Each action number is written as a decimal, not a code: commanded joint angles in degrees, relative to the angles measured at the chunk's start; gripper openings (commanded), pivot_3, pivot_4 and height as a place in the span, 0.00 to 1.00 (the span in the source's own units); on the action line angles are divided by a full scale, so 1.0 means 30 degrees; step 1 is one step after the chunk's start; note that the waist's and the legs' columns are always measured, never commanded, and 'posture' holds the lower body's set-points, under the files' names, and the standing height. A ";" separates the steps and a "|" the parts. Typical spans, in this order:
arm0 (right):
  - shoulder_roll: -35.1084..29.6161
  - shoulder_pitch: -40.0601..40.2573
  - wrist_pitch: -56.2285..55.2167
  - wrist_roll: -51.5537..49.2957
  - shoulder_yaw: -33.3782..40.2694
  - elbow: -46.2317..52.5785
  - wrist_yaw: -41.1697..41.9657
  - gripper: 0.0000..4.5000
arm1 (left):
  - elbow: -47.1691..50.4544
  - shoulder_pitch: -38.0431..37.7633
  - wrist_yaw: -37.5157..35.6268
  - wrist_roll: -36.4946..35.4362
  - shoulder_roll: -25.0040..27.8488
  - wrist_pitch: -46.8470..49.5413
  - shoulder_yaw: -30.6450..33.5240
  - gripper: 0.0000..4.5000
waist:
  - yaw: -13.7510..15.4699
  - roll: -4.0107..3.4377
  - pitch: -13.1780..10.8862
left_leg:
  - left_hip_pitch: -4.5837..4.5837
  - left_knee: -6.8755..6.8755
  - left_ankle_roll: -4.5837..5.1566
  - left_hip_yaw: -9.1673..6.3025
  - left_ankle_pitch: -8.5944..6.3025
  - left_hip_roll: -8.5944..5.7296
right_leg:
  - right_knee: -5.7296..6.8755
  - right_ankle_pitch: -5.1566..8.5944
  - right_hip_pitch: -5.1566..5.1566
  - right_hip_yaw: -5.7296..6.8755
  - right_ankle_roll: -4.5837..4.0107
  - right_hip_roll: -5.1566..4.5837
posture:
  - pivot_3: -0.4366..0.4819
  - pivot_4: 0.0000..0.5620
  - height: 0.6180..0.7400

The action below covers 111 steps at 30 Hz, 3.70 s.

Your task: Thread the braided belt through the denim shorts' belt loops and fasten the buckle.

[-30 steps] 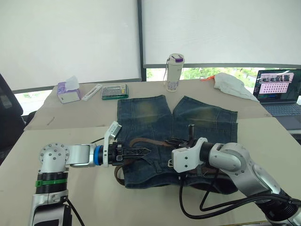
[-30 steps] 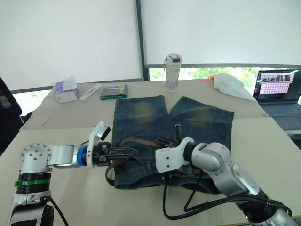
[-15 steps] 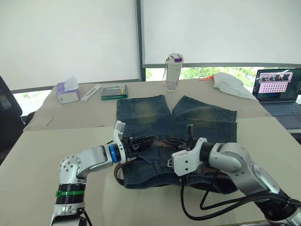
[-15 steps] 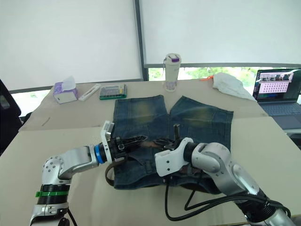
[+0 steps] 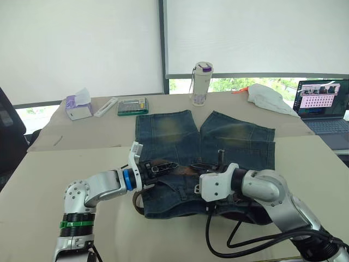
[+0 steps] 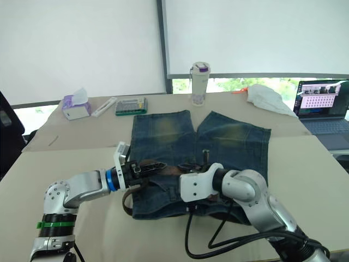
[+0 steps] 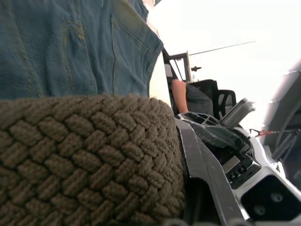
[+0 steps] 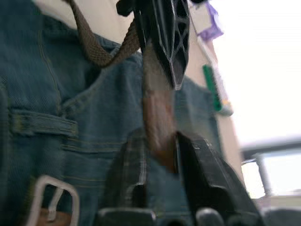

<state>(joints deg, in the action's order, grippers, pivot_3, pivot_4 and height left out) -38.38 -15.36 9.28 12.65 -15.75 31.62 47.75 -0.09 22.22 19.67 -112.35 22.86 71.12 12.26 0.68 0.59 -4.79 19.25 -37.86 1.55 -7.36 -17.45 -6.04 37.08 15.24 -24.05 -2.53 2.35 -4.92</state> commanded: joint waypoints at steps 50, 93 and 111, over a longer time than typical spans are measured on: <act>0.0784 0.2158 0.4246 -0.0722 -0.0914 0.1668 0.0753 0.00 | 0.1645 -0.4186 0.5180 -0.0216 -0.5660 -0.1432 -0.1109 0.00 | 0.0657 -0.0023 -0.0025 | -0.0005 0.0024 -0.0003 0.0007 -0.0002 -0.0020 | -0.0087 0.0004 0.0039 0.0003 -0.0020 -0.0020 | 0.48 0.27 1.00; 0.1141 0.3516 1.2020 -0.3545 -0.0887 0.3834 -0.0762 0.00 | -0.4221 0.0019 0.4261 -0.0216 -0.2448 -0.0176 -0.0362 0.00 | 0.0559 0.0060 -0.0085 | 0.0003 0.0037 -0.0016 -0.0024 0.0003 -0.0005 | -0.0103 -0.0004 0.0034 -0.0007 -0.0034 -0.0056 | 0.48 0.27 1.00; -0.0055 0.2051 0.7202 -0.2343 -0.2283 0.1520 -0.0955 0.00 | -0.6254 0.0666 0.4227 -0.0216 -0.4014 0.2763 -0.0132 0.00 | 0.0553 0.0072 -0.0092 | 0.0006 0.0033 -0.0018 -0.0032 0.0007 -0.0018 | -0.0094 -0.0008 0.0021 0.0016 -0.0040 -0.0061 | 0.48 0.27 1.00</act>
<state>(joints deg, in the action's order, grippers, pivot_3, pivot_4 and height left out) -39.68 -8.25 31.47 6.55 -24.00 33.97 45.69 -19.43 24.63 32.46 -112.47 11.60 78.01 13.79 2.34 0.80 -5.07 19.26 -37.76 1.50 -7.45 -17.43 -6.09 36.81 15.22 -23.99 -2.48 2.23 -5.10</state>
